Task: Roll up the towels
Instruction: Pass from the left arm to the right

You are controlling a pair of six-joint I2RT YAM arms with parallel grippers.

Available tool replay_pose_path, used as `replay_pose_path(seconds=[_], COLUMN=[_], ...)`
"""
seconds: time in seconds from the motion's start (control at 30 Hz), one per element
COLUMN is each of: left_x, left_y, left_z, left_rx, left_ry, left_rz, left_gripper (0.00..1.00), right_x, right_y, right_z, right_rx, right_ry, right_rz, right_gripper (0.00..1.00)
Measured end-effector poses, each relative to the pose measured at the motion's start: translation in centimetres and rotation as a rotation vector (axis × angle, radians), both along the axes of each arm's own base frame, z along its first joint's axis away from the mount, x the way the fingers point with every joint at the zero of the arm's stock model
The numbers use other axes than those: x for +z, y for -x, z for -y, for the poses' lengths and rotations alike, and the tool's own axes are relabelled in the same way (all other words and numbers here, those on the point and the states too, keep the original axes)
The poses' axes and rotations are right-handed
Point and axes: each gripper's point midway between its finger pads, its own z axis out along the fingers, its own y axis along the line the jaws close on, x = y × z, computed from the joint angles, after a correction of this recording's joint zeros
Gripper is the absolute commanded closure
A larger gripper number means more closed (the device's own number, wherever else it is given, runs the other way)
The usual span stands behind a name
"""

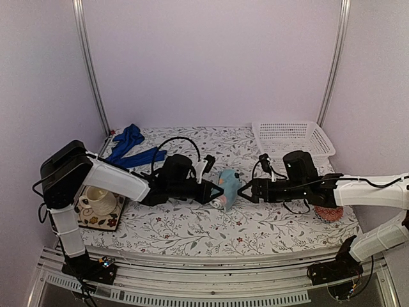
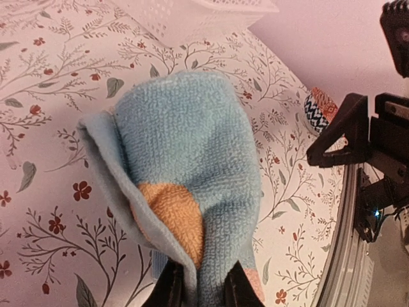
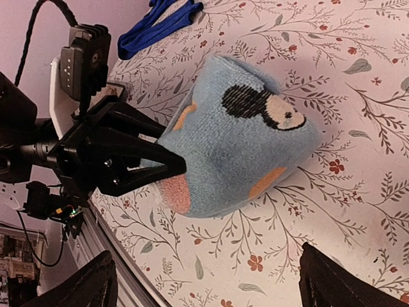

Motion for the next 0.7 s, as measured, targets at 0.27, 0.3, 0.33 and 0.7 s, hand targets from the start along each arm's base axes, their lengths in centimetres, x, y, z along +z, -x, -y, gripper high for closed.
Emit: replay_pose_path(seconds=[0.27,0.3,0.33,0.7], left_x=[1.5,1.5,1.5,0.9], left_y=[-0.1,0.0,0.0,0.3], left_z=[1.4,1.4,1.5,1.9], left_rx=[0.023,0.025,0.026,0.021], left_ry=[0.008,0.007,0.005,-0.001], left_rz=[0.045,0.047,0.048,0.041], left_gripper=[1.0,1.0,1.0,1.0], right_x=[-0.1,-0.3,-0.6,-4.4], right_y=[-1.0,-1.3,-1.5,-2.6], right_z=[-1.6,-1.7,-1.9,-3.3], right_rx=[-0.123,-0.136,-0.146,-0.197], right_ry=[-0.094,-0.104,-0.114,-0.136], right_rz=[-0.078,-0.091,-0.105,-0.21], right_gripper=[0.01,0.01,0.01,0.0])
